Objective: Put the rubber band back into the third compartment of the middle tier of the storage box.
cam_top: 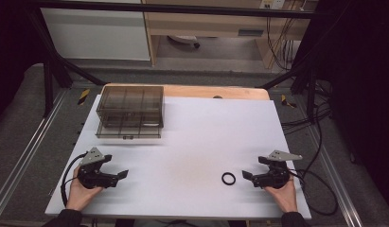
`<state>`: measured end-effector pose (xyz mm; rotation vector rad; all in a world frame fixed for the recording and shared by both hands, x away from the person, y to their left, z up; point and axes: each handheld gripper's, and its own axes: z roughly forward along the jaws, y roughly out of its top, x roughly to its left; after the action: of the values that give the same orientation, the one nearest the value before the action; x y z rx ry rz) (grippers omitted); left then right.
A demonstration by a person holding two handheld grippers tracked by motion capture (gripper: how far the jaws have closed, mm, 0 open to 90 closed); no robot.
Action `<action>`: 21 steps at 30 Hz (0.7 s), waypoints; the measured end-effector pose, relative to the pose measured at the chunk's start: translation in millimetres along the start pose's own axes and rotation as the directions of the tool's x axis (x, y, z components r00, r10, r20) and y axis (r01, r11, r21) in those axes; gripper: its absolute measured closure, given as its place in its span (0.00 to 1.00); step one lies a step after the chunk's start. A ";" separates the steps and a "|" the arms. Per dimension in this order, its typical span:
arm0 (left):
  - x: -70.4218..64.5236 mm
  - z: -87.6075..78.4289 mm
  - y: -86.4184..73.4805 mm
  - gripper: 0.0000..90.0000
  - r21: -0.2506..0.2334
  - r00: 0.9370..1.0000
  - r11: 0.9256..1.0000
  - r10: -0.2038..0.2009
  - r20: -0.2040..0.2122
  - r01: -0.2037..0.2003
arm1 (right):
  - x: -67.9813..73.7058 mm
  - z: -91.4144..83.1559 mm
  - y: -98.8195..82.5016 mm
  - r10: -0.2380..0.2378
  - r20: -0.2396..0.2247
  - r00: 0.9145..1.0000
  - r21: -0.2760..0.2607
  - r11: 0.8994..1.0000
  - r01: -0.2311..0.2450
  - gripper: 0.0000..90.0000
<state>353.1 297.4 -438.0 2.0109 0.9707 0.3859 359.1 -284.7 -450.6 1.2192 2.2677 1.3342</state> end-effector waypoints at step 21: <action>1.5 0.0 -0.7 0.07 -0.009 1.000 1.000 0.000 0.000 0.000 | 3.0 2.8 0.3 -0.002 -0.008 1.000 0.019 1.000 0.002 0.01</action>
<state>353.7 298.8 -438.7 2.0022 0.9677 0.3894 359.0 -280.6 -451.3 1.2194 2.2920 1.3216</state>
